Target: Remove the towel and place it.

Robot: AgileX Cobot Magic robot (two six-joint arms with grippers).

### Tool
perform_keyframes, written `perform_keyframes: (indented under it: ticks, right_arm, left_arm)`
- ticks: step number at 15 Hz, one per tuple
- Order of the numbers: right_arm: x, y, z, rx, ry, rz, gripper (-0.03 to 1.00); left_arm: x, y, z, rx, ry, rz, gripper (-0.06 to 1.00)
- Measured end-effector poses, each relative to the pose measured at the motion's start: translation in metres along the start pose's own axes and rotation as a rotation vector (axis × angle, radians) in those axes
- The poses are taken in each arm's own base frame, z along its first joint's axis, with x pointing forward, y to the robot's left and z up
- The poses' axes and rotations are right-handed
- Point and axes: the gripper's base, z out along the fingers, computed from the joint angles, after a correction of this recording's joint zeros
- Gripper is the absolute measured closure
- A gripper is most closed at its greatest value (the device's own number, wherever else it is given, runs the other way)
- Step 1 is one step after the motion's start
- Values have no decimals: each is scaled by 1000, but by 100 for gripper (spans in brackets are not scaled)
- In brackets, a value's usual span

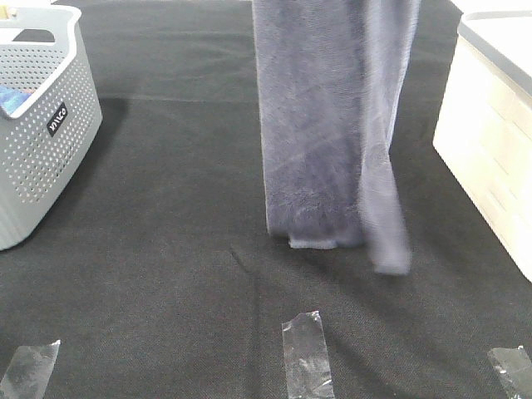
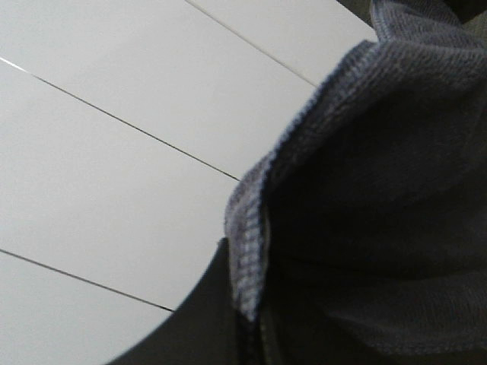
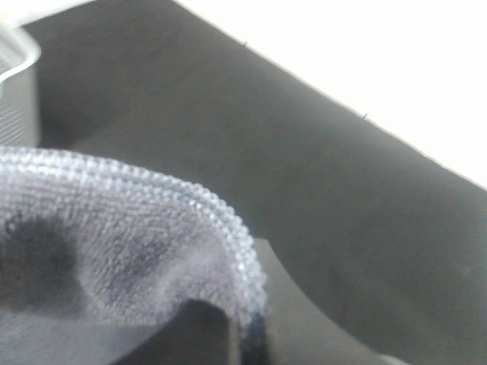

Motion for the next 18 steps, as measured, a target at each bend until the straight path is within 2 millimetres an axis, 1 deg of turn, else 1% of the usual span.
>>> perform_keyframes:
  ticks: [3, 6, 8, 12, 14, 16, 17, 18]
  right_arm:
    - [-9, -11, 5, 116, -102, -2, 95]
    - [-14, -14, 10, 151, -173, 19, 95]
    - [-16, -15, 21, 162, -208, 25, 95]
    - [-24, -19, 44, 213, -359, 16, 95]
    - [-30, -22, 54, 241, -443, 13, 95]
    - [-31, -23, 70, 265, -519, 8, 95]
    - [-32, -23, 82, 287, -588, 5, 95]
    - [-33, -24, 84, 294, -609, 4, 95]
  left_arm:
    - [15, 10, 13, -81, -16, 8, 94]
    - [19, 15, 18, -128, -47, 11, 94]
    - [25, 19, 23, -162, -62, 0, 94]
    - [53, 34, 40, -273, -97, -36, 94]
    - [69, 37, 53, -330, -127, -28, 94]
    - [82, 39, 65, -404, -196, -17, 94]
    - [94, 39, 75, -472, -265, -24, 94]
    - [97, 39, 77, -485, -277, -27, 94]
